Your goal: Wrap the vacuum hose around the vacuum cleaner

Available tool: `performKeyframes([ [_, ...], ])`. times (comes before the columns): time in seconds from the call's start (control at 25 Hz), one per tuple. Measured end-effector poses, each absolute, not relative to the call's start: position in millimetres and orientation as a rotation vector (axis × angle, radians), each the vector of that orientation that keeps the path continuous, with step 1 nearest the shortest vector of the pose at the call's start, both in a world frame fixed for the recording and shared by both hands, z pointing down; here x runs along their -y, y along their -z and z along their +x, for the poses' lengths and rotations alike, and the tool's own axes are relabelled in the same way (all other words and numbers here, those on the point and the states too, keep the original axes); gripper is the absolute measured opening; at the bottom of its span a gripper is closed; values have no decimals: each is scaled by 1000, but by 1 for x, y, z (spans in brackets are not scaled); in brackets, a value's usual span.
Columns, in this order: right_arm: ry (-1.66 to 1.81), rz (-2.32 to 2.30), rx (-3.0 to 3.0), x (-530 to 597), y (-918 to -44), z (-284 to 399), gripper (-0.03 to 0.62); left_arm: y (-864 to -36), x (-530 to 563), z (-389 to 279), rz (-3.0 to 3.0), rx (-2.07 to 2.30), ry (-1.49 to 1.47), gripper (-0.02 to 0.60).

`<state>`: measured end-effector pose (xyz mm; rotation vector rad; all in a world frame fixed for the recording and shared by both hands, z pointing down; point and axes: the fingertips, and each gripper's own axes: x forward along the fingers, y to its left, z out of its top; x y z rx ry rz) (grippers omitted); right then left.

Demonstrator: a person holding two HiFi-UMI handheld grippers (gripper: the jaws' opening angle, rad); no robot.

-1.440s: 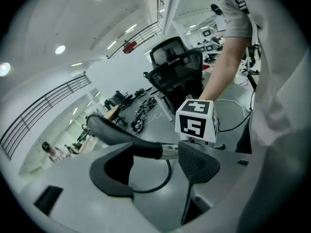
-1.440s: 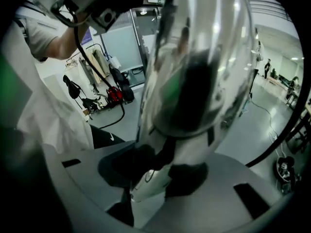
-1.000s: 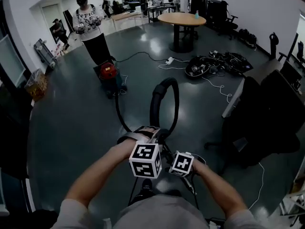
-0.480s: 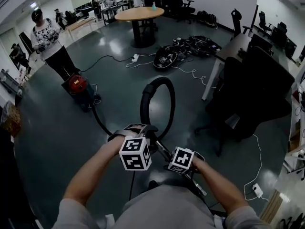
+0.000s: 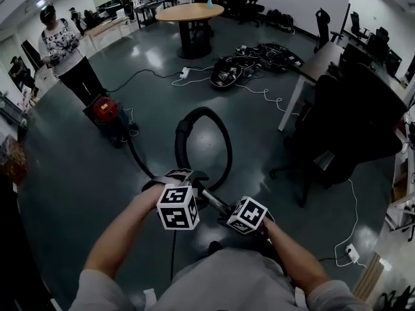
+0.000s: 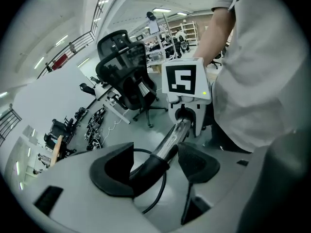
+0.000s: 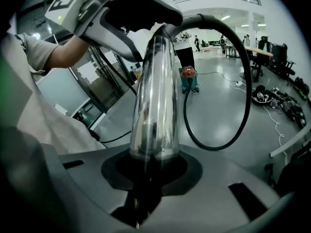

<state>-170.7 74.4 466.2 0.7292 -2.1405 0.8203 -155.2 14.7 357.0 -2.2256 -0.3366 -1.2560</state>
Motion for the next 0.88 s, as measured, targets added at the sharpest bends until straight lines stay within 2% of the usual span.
performKeyframes([
  [0.2,-762,700,2174,-56,-461,-203,86,-368,-43,-163,-2260,525,1230,295],
  [0.52,-634,574,2138,-39,-463,-226,86,-407,-27,-210,-2083,680,1570,292],
  [0.6,-595,513,2120,-33,-463,-223,86,-414,-19,-213,-2058,677,1627,225],
  [0.64,-578,478,2112,-31,-462,-220,86,-415,-15,-211,-2071,669,1634,211],
  [0.88,-474,306,2017,-7,-465,-186,87,-435,10,-190,-2151,563,1622,202],
])
